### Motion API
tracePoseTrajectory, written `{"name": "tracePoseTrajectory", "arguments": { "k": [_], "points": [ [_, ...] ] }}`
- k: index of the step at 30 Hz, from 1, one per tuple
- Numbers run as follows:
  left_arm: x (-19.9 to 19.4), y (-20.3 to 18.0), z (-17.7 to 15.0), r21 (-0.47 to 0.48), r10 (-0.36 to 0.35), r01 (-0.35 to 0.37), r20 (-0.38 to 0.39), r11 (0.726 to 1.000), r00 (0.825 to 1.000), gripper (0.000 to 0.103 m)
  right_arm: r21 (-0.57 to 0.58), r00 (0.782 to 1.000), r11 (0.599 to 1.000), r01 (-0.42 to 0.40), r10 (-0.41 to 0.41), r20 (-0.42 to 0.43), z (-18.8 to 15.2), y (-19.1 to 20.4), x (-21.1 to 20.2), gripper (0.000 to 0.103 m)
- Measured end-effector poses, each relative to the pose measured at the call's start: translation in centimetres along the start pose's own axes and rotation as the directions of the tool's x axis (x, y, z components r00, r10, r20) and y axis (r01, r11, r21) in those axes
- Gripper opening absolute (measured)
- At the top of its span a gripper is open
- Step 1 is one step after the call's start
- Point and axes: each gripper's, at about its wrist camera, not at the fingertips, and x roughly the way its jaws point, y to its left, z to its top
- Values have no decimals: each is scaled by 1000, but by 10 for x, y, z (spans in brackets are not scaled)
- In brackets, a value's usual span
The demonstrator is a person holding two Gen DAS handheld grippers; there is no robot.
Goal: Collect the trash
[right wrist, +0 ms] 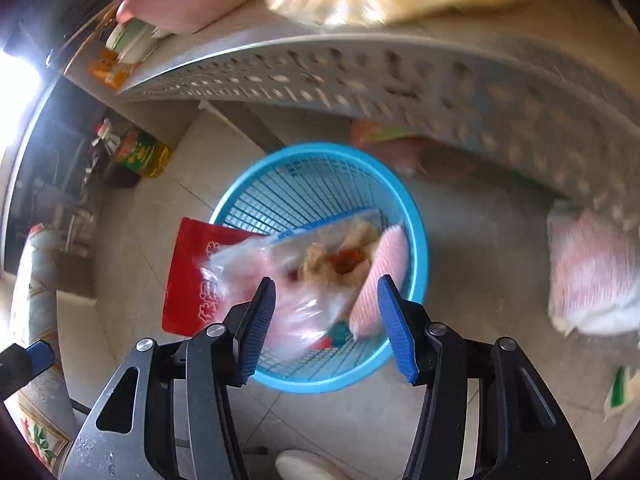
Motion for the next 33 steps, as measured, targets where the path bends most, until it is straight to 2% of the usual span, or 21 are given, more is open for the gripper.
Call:
{"name": "tracePoseTrajectory", "arguments": {
  "k": [4, 9, 12, 15, 17, 19, 20, 21, 23, 26, 28, 30, 33],
  "points": [
    [-18, -2, -5, 19, 22, -22, 40, 1000, 999, 52, -34, 999, 999, 23, -22, 31, -15, -1, -15, 53],
    [-59, -1, -16, 5, -11, 11, 112, 1000, 994, 55, -66, 993, 997, 41, -34, 109, -32, 0, -54, 53],
    [-99, -5, -35, 37, -41, 34, 191, 999, 981, 63, -114, 988, 992, 51, -33, 151, -51, 7, -88, 54],
    [-142, -11, -63, 66, -46, 28, 289, 997, 956, 73, -189, 981, 980, 56, -19, 194, -69, 21, -123, 59],
    [-172, -12, -87, 73, -48, 24, 352, 997, 935, 81, -258, 972, 964, 64, -2, 235, -83, 31, -154, 66],
    [-203, -10, -115, 59, -25, 0, 424, 998, 905, 92, -328, 960, 942, 69, 27, 279, -95, 44, -181, 73],
    [-215, -9, -128, 44, -8, -14, 460, 999, 888, 94, -362, 953, 929, 71, 44, 301, -101, 49, -196, 78],
    [-229, -8, -143, 20, 17, -31, 503, 999, 864, 98, -401, 944, 913, 75, 64, 322, -109, 56, -211, 80],
    [-253, -4, -175, -43, 82, -70, 576, 997, 814, 97, -472, 927, 877, 86, 104, 361, -125, 72, -237, 89],
    [-280, -1, -224, -133, 164, -102, 647, 986, 744, 97, -552, 910, 832, 53, 187, 369, -149, 90, -266, 95],
    [-294, 2, -252, -170, 189, -99, 677, 981, 712, 97, -586, 909, 811, 14, 234, 346, -165, 101, -277, 95],
    [-304, 4, -277, -207, 217, -99, 690, 973, 690, 97, -612, 911, 791, -29, 272, 309, -179, 112, -286, 95],
    [-309, 7, -312, -285, 301, -138, 680, 949, 669, 97, -659, 913, 749, -72, 315, 258, -201, 128, -295, 95]
  ]
}}
